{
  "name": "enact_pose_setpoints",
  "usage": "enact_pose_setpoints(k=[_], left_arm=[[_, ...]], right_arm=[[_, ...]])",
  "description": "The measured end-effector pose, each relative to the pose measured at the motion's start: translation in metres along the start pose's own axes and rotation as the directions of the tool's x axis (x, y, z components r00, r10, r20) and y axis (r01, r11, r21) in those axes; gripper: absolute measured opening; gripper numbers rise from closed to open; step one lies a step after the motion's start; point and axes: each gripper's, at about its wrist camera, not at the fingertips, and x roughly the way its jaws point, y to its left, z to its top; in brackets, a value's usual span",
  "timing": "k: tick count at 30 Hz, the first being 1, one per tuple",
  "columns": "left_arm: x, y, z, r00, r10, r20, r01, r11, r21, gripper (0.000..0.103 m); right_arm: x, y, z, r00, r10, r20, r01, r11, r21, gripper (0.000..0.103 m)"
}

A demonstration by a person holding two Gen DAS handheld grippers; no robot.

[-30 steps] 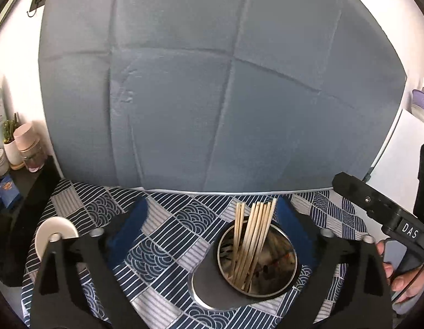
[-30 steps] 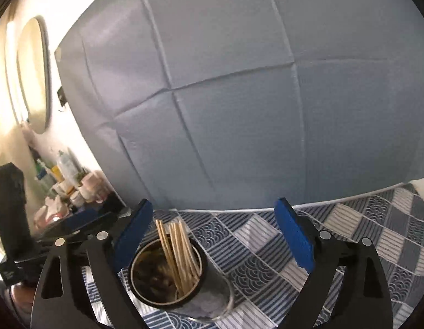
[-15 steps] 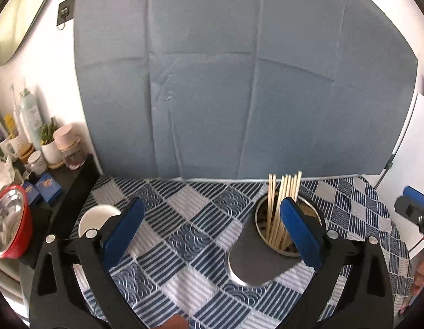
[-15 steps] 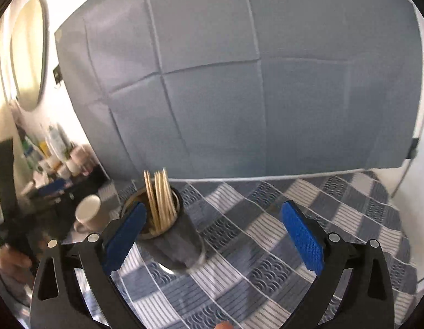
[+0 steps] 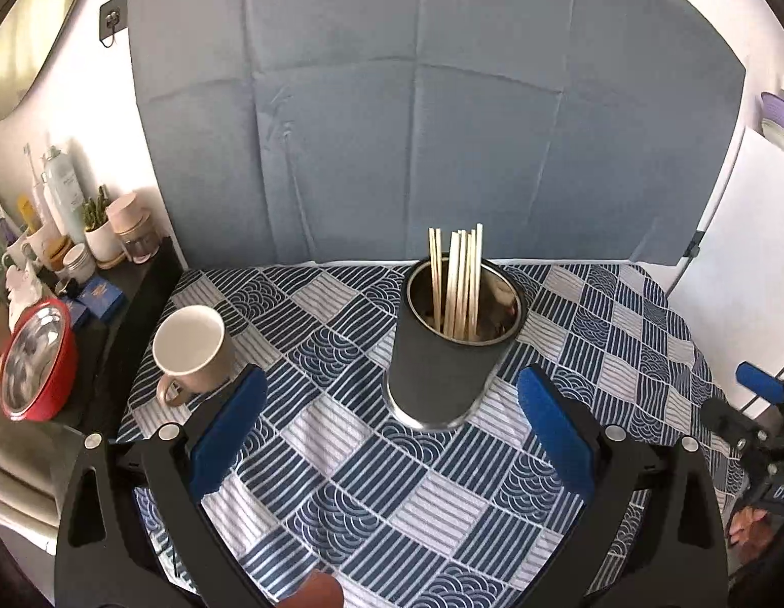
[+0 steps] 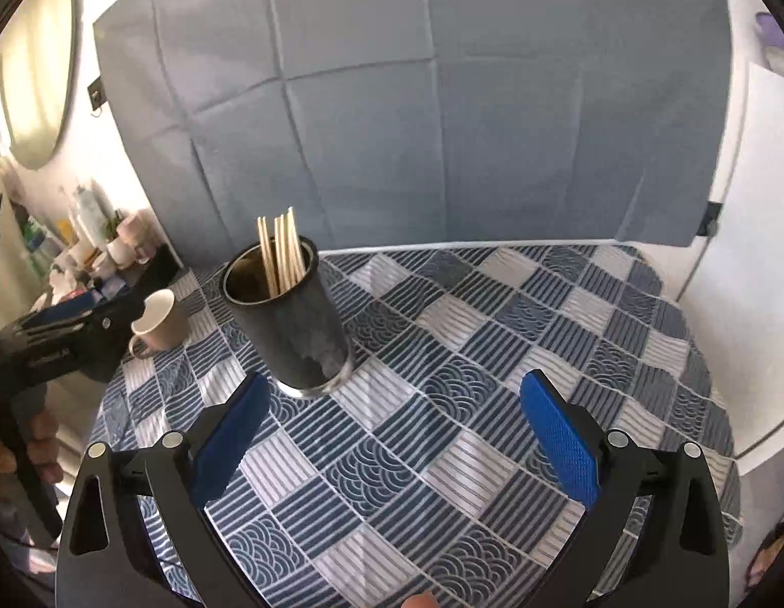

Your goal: Organize utensils

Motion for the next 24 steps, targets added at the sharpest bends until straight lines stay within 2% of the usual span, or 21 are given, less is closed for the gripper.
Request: enact_pose_setpoints(k=[5,10,14,24], left_arm=[[-0.016,-0.008,-0.012,1.000,0.010,0.002,-0.010,1.000,-0.009,0.097],[-0.030,-0.020,-0.030,1.000,0.019,-0.004,-0.019,1.000,-0.005,0.097],[-0.038,-0.025,-0.032,0.998,0.059,0.023,-0.059,0.998,0.019,0.097],[-0.055,-0.036,-0.038,0.992,0.084,0.093,-0.090,0.994,0.069,0.097]], right_arm=[[-0.017,-0.006,-0.003,1.000,0.024,0.011,-0.025,0.998,0.057,0.095],[-0.020,0.000,-0.014,0.999,0.048,-0.007,-0.047,0.997,0.054,0.095],[-0.021,0.007,-0.018,0.998,0.069,-0.005,-0.069,0.997,0.032,0.095],[-0.026,0.009,-0.021,0.997,0.082,0.015,-0.082,0.996,0.029,0.095]])
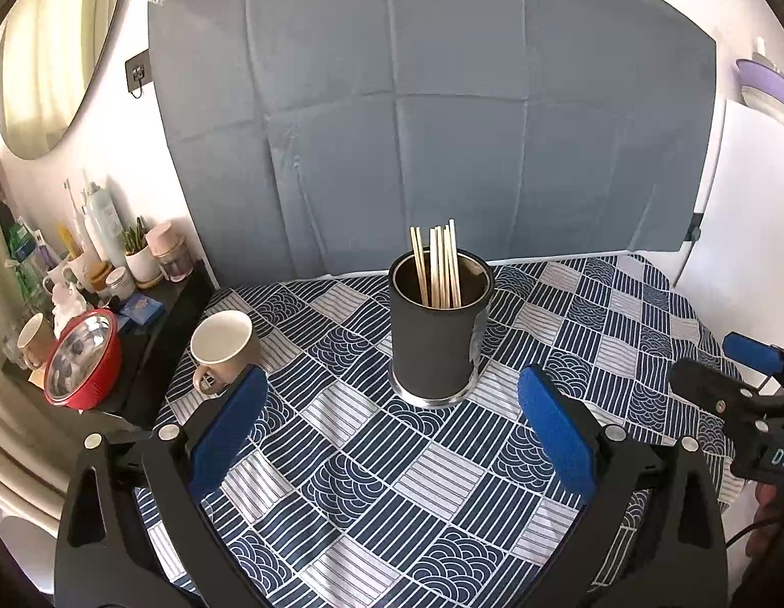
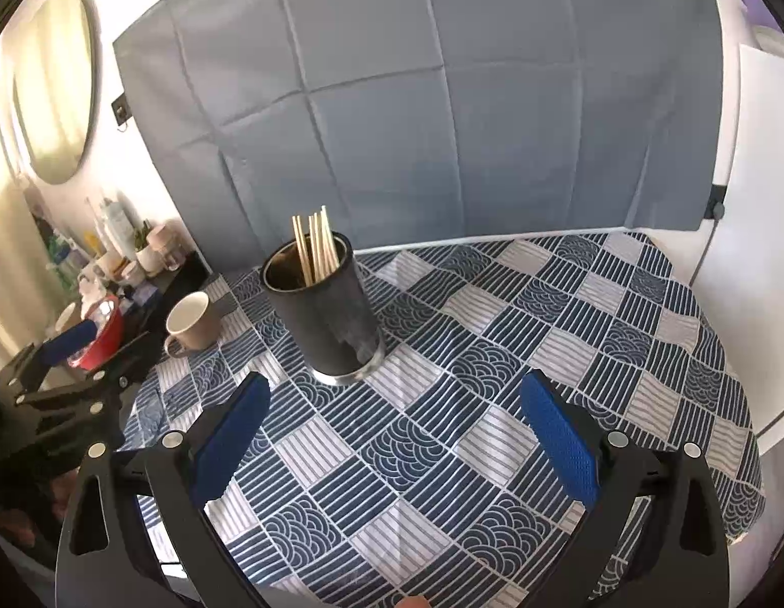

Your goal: Organize utensils

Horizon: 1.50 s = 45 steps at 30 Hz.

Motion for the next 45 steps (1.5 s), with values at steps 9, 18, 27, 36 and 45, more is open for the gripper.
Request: enact_pose_setpoints(k=[9,18,27,36,45], left_arm=[[0.000,0.011,-0.006,1.000,-0.015,-0.015,0.015,0.999,-0.052,0.097],[0.004,0.017,-0.011,0.998,-0.002,-0.059,-0.003,0.996,-0.084,0.097],[0.007,0.019,-0.013,0.997,-0.010,-0.079,0.001,0.994,-0.109,0.097],[0.004,0.010,-0.012,0.998,0.003,-0.066,-0.007,0.998,-0.065,0.097],[0.002,0.005,-0.012,0.998,-0.018,-0.059,0.015,0.999,-0.050,0.097]], right_arm=[[-0.001,0.005,0.000,1.000,0.007,0.006,-0.007,1.000,-0.017,0.095],[0.000,0.009,0.000,1.000,0.013,0.002,-0.013,0.999,-0.030,0.095],[0.000,0.015,-0.001,1.000,0.015,-0.006,-0.015,0.998,-0.053,0.095],[0.003,0.015,-0.002,1.000,0.017,-0.022,-0.018,0.998,-0.054,0.095],[0.004,0.014,-0.003,0.999,0.019,-0.028,-0.020,0.998,-0.054,0.095]])
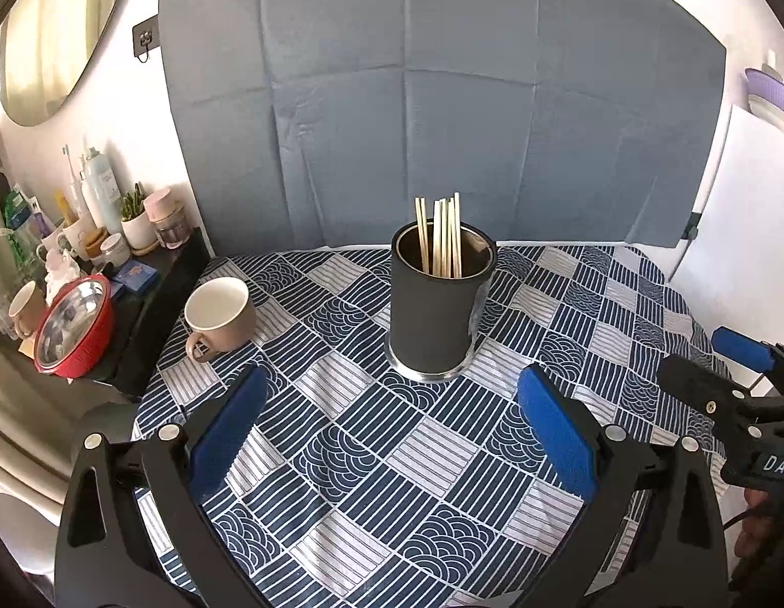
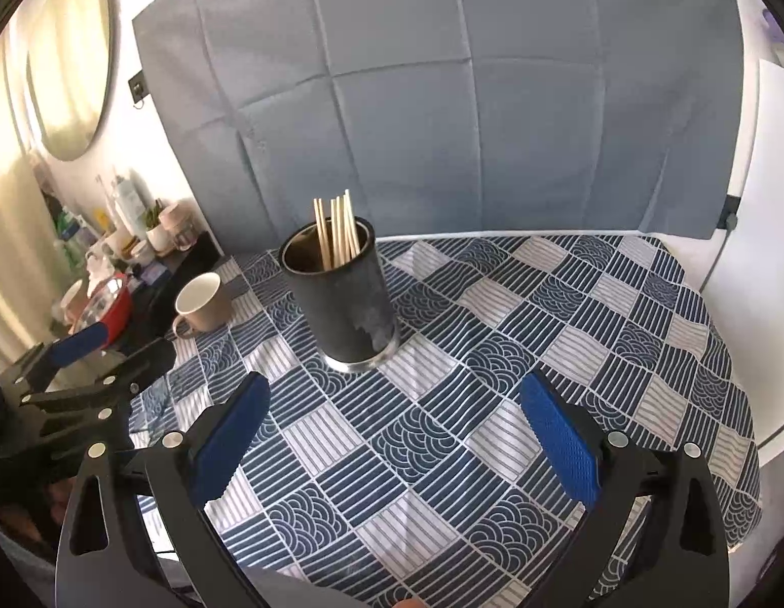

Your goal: Organize utensils

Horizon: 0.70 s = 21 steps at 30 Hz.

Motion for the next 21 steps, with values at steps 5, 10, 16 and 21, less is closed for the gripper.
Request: enact_pose_setpoints(k=[5,10,16,21], left_arm=[[0.0015,0.0023,0.0007,1.000,-0.004,-0.002,0.003,1.000,-0.008,0.097],[0.0023,0.0042,0.0000,1.000,-0.016,-0.006,0.016,1.000,-0.020,0.097],[0.0036,0.0062,-0.0005,1.000,-0.016,-0.011,0.016,1.000,-0.026,0.097],[0.0058,0.0088,-0.0006,1.000,-0.019,-0.019,0.019,0.999,-0.034,0.097]], right_arm=[[0.0007,0.0000,-0.0001,1.000,-0.001,-0.002,0.001,1.000,-0.003,0.095],[0.0019,0.0030,-0.0017,1.000,0.000,-0.006,0.000,1.000,-0.017,0.095],[0.0026,0.0037,-0.0019,1.000,-0.001,-0.011,0.000,1.000,-0.019,0.095],[0.0032,0.0043,-0.0015,1.000,0.000,-0.016,-0.001,1.000,-0.021,0.095]])
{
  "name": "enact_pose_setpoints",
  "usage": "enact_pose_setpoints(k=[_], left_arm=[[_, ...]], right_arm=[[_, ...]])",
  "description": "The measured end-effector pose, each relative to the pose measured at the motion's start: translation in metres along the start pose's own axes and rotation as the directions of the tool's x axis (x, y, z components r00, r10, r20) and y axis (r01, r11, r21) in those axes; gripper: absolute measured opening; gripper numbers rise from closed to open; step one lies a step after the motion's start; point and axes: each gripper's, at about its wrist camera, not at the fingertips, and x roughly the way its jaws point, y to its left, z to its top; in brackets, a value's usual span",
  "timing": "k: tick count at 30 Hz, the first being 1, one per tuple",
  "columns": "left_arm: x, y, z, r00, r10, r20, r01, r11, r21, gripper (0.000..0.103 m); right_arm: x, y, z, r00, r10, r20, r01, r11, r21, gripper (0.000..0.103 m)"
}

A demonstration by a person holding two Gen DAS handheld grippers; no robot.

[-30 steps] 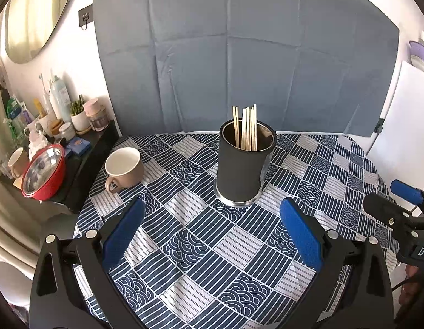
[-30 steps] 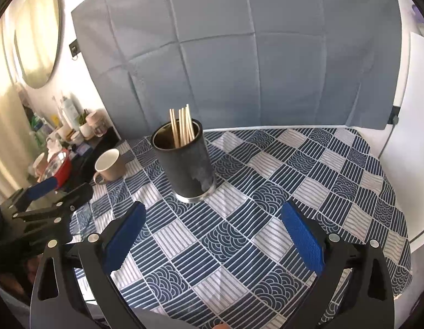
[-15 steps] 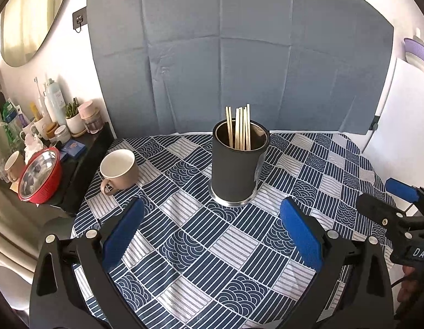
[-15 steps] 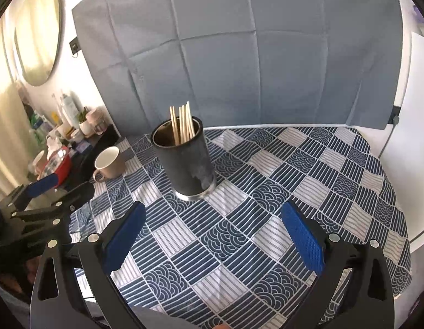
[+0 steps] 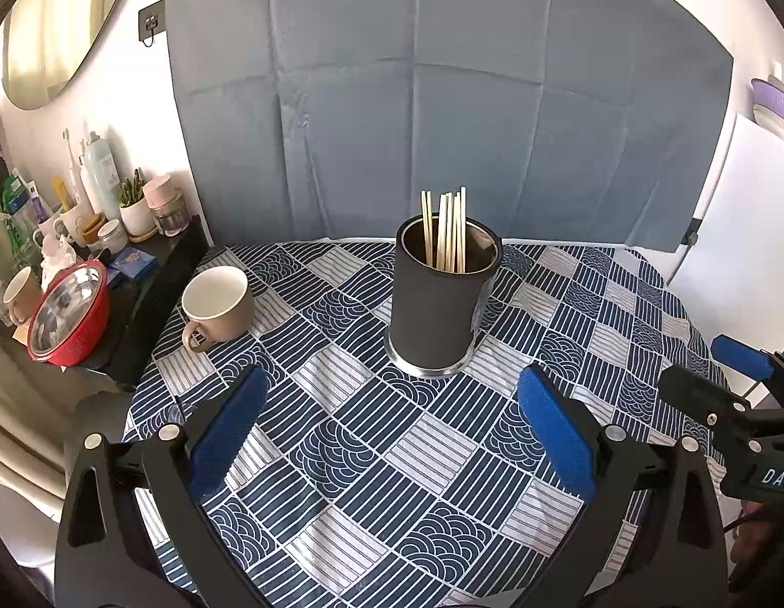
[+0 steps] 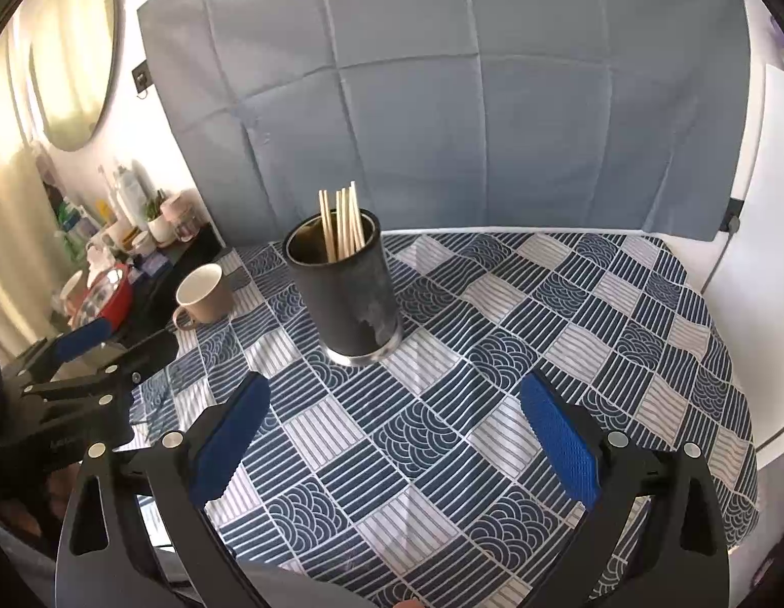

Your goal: Organize utensils

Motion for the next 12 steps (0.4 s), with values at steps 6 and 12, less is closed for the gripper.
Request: enact_pose_setpoints(k=[6,12], left_arm=[[0.0014,0.0023,-0.0005,1.000,0.021,-0.015,-0.021,1.000,-0.009,0.097],[0.0004,0.0017,-0.0009,1.000,0.018,-0.012,-0.018,1.000,-0.008,0.097]], right_arm=[[0.0015,0.0009,-0.0007,1.000,0.004,-0.008,-0.004,1.000,0.002,0.095],[0.0044,-0.0019,-0.0006,1.000,0.011,-0.022,-0.010,1.000,0.014,0.095]])
